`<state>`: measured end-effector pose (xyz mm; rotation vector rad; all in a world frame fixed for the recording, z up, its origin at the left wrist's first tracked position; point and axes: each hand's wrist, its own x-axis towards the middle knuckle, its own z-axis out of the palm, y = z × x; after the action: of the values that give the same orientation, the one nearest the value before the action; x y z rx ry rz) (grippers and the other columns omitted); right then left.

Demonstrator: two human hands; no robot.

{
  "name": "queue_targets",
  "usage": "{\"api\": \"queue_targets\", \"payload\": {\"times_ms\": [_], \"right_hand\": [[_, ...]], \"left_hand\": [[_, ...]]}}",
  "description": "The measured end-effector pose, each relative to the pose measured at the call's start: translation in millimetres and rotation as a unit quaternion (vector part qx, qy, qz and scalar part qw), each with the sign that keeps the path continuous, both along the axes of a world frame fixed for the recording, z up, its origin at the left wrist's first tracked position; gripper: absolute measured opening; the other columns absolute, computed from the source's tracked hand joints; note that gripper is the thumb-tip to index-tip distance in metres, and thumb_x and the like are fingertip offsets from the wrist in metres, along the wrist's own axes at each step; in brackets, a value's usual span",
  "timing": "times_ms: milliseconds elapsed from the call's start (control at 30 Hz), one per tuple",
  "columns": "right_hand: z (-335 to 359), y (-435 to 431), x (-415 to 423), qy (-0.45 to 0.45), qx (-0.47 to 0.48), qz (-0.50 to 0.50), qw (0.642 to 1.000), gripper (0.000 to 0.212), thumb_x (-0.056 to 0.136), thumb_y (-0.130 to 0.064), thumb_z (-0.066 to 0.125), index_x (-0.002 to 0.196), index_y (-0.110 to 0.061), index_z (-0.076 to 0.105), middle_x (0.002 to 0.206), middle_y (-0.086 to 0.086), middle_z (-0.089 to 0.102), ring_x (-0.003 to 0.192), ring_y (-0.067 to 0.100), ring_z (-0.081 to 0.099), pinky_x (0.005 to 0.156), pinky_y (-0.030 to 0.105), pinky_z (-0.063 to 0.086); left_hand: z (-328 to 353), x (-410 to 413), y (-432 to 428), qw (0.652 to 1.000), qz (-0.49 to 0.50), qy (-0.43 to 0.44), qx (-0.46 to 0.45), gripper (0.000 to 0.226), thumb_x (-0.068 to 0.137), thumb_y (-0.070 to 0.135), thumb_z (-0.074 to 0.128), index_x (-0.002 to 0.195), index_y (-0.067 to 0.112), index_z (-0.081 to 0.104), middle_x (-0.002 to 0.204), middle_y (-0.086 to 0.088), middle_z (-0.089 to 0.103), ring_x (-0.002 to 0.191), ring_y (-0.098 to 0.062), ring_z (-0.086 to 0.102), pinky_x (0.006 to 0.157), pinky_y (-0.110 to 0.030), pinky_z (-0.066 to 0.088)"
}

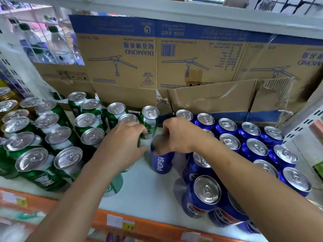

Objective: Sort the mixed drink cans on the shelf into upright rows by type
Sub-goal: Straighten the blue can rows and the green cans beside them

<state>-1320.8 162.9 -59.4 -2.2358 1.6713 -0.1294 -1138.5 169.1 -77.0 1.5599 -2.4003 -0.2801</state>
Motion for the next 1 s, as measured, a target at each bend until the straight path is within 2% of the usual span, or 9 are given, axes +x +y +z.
{"api": "queue_targets", "payload": {"times_ms": [67,133,267,333,433,633,733,800,1000], "right_hand": [[-0.8,0.3,0.6,0.025,-0.023,-0.048,0.998,0.056,0.066,-0.064,0.076,0.069,-0.014,0.049,0.069,0.002,0.053,0.064,0.018,0.051,0.053,0.032,0.041],[-1.0,1.3,0.9,0.036,-0.039,-0.058,0.997,0.059,0.072,-0.069,0.067,0.068,-0.015,0.045,0.067,-0.001,0.048,0.064,0.017,0.049,0.051,0.031,0.037],[1.4,2.1,0.5,-0.028,0.026,0.028,0.999,0.04,0.075,-0.049,0.075,0.098,-0.02,0.061,0.093,-0.003,0.063,0.088,0.016,0.058,0.073,0.033,0.049],[-0.6,1.7,1.9,-0.04,0.029,0.04,0.998,0.039,0.071,-0.036,0.078,0.103,-0.019,0.066,0.097,0.0,0.066,0.089,0.019,0.06,0.078,0.037,0.052],[-0.4,1.4,5.3,-0.045,-0.011,-0.006,0.999,0.037,0.069,-0.035,0.08,0.094,-0.012,0.068,0.089,0.004,0.066,0.082,0.021,0.061,0.073,0.039,0.054],[0.6,-3.8,1.9,-0.027,-0.033,-0.112,0.993,0.051,0.068,-0.049,0.079,0.08,-0.001,0.065,0.082,0.016,0.066,0.078,0.03,0.064,0.066,0.043,0.056],[7.1,-9.0,-7.7,-0.014,-0.026,-0.152,0.988,0.051,0.069,-0.052,0.079,0.079,-0.005,0.064,0.077,0.01,0.065,0.071,0.022,0.061,0.056,0.036,0.052],[11.0,-10.0,-13.8,-0.01,-0.018,-0.18,0.983,0.049,0.067,-0.052,0.081,0.076,-0.008,0.061,0.071,0.004,0.059,0.064,0.016,0.055,0.046,0.027,0.04],[9.3,-10.1,-18.4,0.012,-0.022,-0.203,0.979,0.047,0.069,-0.05,0.08,0.075,-0.008,0.061,0.069,0.003,0.057,0.062,0.015,0.052,0.045,0.025,0.035]], "left_hand": [[-0.8,6.9,-0.3,0.997,0.027,-0.064,0.012,0.049,0.084,0.041,0.066,0.128,0.024,0.054,0.132,0.003,0.05,0.123,-0.021,0.043,0.094,-0.035,0.043],[-2.4,12.9,-1.0,0.995,0.045,-0.088,0.035,0.053,0.084,0.045,0.066,0.13,0.024,0.053,0.136,0.001,0.047,0.123,-0.024,0.044,0.094,-0.041,0.045],[-2.4,19.4,-0.6,0.99,0.061,-0.118,0.051,0.054,0.084,0.047,0.066,0.131,0.024,0.051,0.126,-0.001,0.05,0.117,-0.025,0.049,0.09,-0.042,0.047],[-1.0,21.0,-1.0,0.989,0.063,-0.126,0.049,0.051,0.084,0.046,0.066,0.129,0.025,0.051,0.122,-0.001,0.053,0.114,-0.025,0.051,0.087,-0.039,0.047],[0.2,21.6,-2.4,0.992,0.052,-0.109,0.036,0.044,0.082,0.043,0.068,0.119,0.023,0.056,0.114,0.001,0.058,0.107,-0.022,0.055,0.079,-0.033,0.045],[4.0,22.1,-1.9,0.996,0.05,-0.063,0.03,0.041,0.077,0.049,0.072,0.104,0.02,0.063,0.099,0.004,0.065,0.092,-0.019,0.057,0.07,-0.031,0.045],[4.2,23.3,-3.0,0.997,0.051,-0.055,0.029,0.044,0.078,0.051,0.071,0.106,0.019,0.064,0.1,0.003,0.066,0.093,-0.019,0.058,0.069,-0.031,0.046],[4.4,23.8,-3.8,0.997,0.053,-0.054,0.026,0.044,0.078,0.052,0.07,0.108,0.019,0.064,0.103,0.004,0.066,0.096,-0.018,0.059,0.069,-0.03,0.044],[4.5,27.4,-7.5,0.997,0.052,-0.055,0.027,0.045,0.08,0.053,0.068,0.11,0.02,0.065,0.107,0.004,0.066,0.1,-0.017,0.059,0.07,-0.029,0.041]]}}
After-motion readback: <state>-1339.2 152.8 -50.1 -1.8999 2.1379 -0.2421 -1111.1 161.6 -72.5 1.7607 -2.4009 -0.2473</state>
